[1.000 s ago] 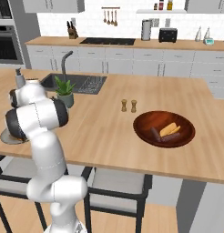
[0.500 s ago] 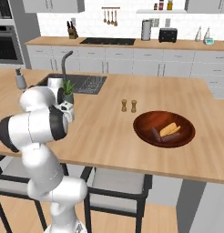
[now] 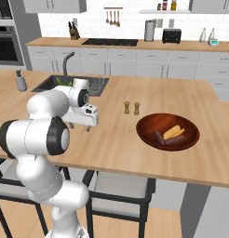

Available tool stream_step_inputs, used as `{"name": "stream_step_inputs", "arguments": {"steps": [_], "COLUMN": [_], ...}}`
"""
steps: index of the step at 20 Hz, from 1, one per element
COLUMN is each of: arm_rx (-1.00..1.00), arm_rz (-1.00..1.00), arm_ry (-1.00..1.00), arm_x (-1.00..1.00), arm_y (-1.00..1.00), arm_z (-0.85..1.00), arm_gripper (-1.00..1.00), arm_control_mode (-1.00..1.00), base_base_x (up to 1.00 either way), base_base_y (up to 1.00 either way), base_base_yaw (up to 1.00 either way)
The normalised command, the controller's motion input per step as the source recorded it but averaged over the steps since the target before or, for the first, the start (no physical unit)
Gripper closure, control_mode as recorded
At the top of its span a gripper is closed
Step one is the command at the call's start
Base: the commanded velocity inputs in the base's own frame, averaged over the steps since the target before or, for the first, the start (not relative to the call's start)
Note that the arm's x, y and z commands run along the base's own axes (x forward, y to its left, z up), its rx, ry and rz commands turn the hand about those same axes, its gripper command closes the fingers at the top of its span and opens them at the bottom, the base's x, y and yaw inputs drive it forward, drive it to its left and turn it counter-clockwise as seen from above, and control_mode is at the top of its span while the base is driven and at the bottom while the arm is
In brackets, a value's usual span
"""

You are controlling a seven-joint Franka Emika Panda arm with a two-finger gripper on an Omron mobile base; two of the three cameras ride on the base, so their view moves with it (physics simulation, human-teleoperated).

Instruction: Place one bun and one sausage from the bowl on each plate.

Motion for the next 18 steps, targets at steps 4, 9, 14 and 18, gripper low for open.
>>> {"name": "stream_step_inputs", "arguments": {"steps": [4, 9, 14, 18], "arm_rx": [0.02, 0.02, 0.02, 0.02], "arm_rz": [0.0, 0.0, 0.0, 0.0], "arm_ry": [0.04, 0.05, 0.0, 0.0], "arm_x": [0.01, 0.0, 0.0, 0.0], "arm_y": [-1.0, -0.94, -0.88, -0.8], "arm_z": [0.16, 0.34, 0.14, 0.0], "arm_gripper": [-1.0, -1.0, -1.0, -1.0], "arm_control_mode": [-1.0, -1.0, -1.0, -1.0], "base_base_x": [0.0, 0.0, 0.0, 0.0], "base_base_y": [0.0, 0.0, 0.0, 0.0], "base_base_yaw": [0.0, 0.0, 0.0, 0.0]}}
